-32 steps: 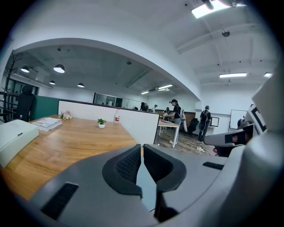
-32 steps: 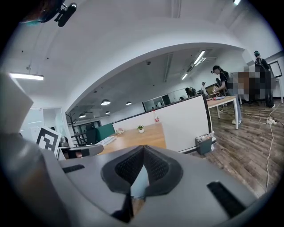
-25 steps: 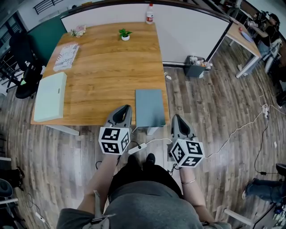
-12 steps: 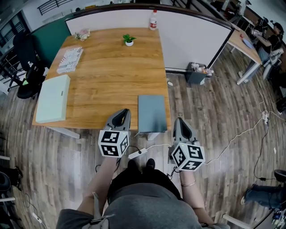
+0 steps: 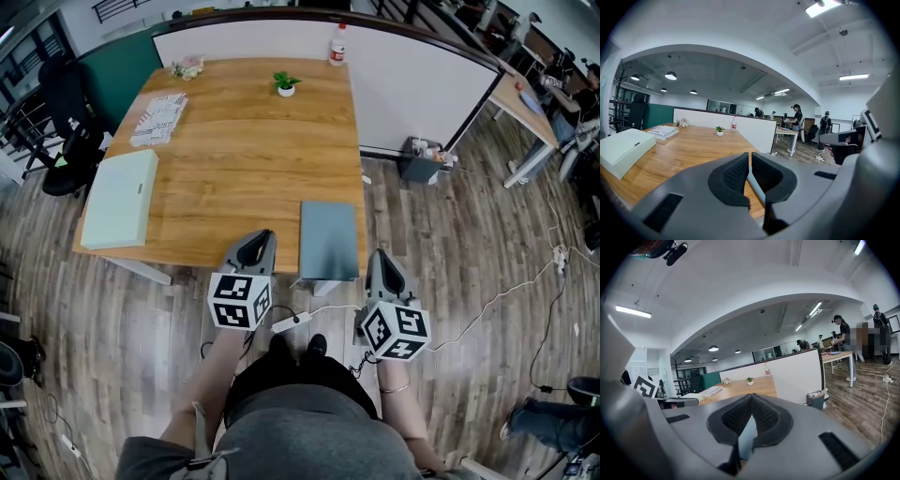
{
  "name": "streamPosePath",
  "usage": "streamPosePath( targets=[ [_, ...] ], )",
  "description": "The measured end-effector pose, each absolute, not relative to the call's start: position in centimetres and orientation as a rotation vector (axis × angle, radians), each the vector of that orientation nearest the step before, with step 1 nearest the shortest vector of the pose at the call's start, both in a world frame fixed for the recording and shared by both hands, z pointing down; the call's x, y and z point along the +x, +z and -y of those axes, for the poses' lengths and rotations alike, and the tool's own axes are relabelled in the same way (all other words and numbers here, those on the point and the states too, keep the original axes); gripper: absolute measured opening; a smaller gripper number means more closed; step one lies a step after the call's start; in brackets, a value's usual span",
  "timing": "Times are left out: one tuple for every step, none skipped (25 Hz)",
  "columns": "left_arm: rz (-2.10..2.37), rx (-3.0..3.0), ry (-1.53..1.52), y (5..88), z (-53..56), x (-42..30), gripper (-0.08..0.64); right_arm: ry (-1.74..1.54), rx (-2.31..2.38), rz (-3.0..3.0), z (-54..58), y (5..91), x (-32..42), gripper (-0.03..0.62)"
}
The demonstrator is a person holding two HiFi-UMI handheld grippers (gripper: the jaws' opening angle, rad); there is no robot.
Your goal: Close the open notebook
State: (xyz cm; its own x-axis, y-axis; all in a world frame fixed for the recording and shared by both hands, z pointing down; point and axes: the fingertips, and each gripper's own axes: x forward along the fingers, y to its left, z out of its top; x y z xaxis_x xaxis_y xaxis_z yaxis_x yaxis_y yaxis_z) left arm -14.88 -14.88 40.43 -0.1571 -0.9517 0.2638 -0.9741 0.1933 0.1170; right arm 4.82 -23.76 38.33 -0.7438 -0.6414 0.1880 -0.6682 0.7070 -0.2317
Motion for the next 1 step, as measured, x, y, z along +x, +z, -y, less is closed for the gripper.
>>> streamPosePath(
  targets=[
    [2.195, 1.828, 0.116, 40.47, 14.74, -14.99, 0.037, 0.438, 1.083, 2.815, 23.71, 38.33, 4.75, 0.003]
  ],
)
